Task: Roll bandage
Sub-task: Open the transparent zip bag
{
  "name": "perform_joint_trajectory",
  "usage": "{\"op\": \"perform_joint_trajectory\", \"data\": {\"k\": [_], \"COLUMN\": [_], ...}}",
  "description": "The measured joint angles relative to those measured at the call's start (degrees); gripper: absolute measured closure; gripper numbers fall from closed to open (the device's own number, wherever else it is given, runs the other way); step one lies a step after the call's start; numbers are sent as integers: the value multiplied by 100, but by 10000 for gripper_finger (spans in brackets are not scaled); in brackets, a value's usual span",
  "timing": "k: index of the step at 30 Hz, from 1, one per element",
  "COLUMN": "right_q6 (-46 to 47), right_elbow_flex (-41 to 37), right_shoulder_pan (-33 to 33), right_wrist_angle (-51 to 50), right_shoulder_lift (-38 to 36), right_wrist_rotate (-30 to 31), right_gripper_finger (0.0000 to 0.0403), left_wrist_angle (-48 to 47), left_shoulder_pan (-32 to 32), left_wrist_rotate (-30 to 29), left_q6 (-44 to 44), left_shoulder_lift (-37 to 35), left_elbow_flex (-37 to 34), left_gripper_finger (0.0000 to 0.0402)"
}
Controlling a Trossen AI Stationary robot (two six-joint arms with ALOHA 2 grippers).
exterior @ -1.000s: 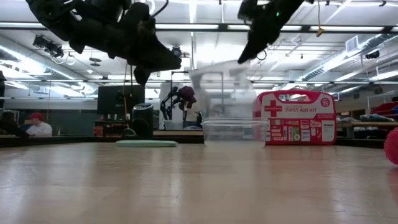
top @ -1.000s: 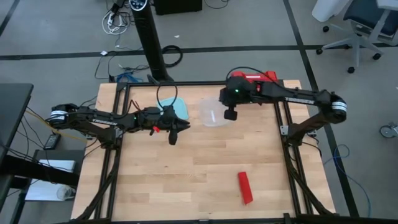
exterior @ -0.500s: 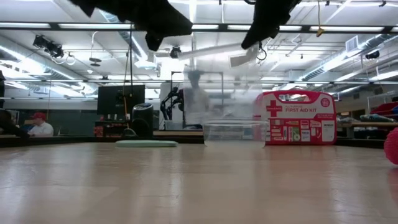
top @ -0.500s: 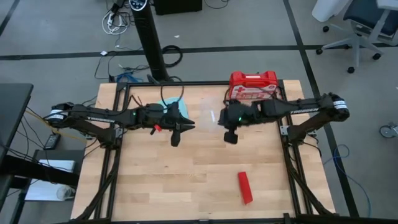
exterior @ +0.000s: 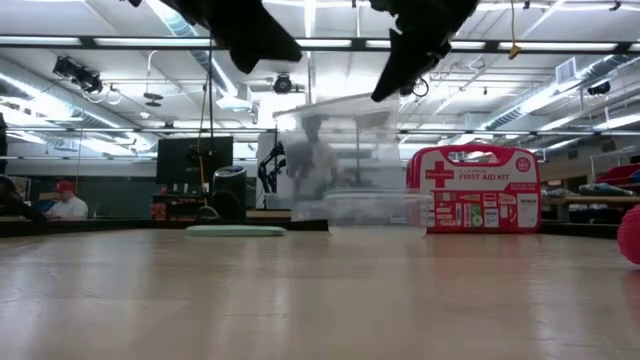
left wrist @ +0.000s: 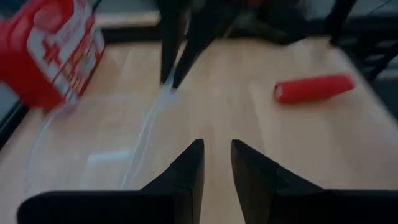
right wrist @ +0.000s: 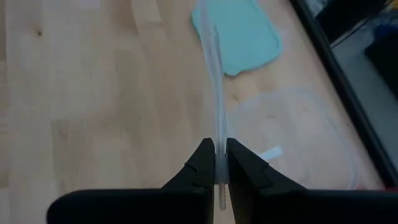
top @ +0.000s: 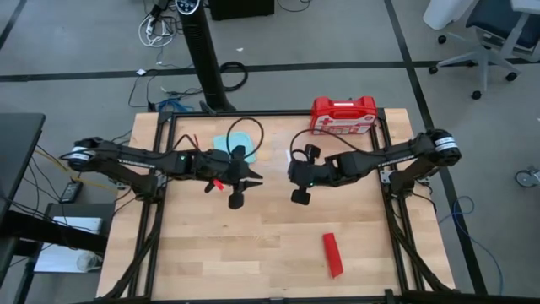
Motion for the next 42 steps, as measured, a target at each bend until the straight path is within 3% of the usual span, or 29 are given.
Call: {"op": "perform_joint_trajectory", "data": {"k": [9,20,42], "right_q6": [-356,-451,-772], "right_elbow_flex": [0,0,0], "right_shoulder_pan": [63,63,277], "right_wrist_angle": [378,358,678], "right_shoulder_lift": [-11,-11,-13], "right_wrist_rotate": [115,32,73], "right_gripper_finger": [383,383,382], "left_wrist_angle": [-1194,-1640,-2285], "left_shoulder_pan": [-2,-31,-35], "left_wrist_rotate": [-540,-1037,-1183], "left_q6": [-122,187,177], "left_shoulder_lift": [577,1013,1044], "left_elbow_flex": [838,1479,1579], "left_gripper_finger": [316,316,316]}}
